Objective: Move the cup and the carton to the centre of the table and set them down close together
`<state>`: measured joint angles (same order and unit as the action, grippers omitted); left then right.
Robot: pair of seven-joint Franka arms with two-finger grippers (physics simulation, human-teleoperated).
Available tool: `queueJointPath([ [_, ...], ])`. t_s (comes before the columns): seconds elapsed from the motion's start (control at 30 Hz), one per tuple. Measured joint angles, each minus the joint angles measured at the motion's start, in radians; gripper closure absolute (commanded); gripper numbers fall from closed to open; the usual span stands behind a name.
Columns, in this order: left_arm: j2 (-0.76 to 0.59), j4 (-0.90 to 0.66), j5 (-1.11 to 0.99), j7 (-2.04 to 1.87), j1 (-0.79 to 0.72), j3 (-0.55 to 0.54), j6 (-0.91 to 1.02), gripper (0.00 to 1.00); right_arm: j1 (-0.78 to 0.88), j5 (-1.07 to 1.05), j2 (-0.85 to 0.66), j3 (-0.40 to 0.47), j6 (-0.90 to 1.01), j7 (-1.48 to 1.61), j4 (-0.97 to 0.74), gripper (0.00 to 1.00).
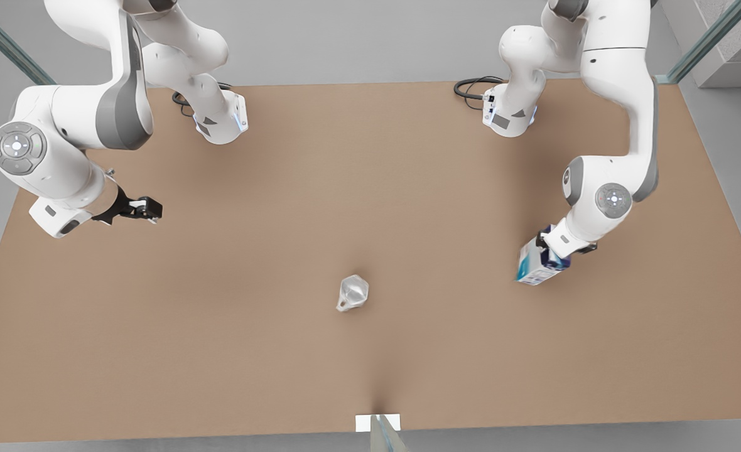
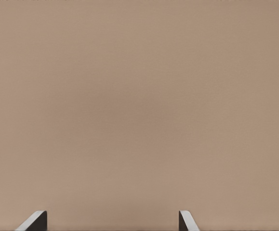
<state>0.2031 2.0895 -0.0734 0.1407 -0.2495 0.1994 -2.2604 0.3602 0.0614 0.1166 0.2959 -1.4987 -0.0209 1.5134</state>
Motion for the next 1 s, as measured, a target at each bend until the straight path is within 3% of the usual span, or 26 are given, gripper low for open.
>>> queueJointPath([
  [0.2, -0.018, -0.028, 0.064, -0.087, -0.005, -0.006, 0.010, 0.56, 0.000, 0.000, 0.000, 0.000, 0.003, 0.001, 0.001, 0.00],
  [0.37, -0.014, -0.105, 0.073, -0.365, -0.011, -0.086, 0.087, 0.56, -0.001, 0.000, 0.000, 0.002, 0.002, 0.001, 0.001, 0.00],
  [0.53, 0.082, -0.345, 0.098, -0.811, -0.151, -0.092, 0.294, 0.55, -0.004, 0.000, 0.002, 0.008, 0.002, 0.005, 0.001, 0.00],
  [1.0, 0.339, -0.670, 0.171, -1.409, -0.428, -0.135, 0.345, 0.54, -0.010, 0.003, 0.005, 0.014, 0.000, 0.006, -0.004, 0.00],
])
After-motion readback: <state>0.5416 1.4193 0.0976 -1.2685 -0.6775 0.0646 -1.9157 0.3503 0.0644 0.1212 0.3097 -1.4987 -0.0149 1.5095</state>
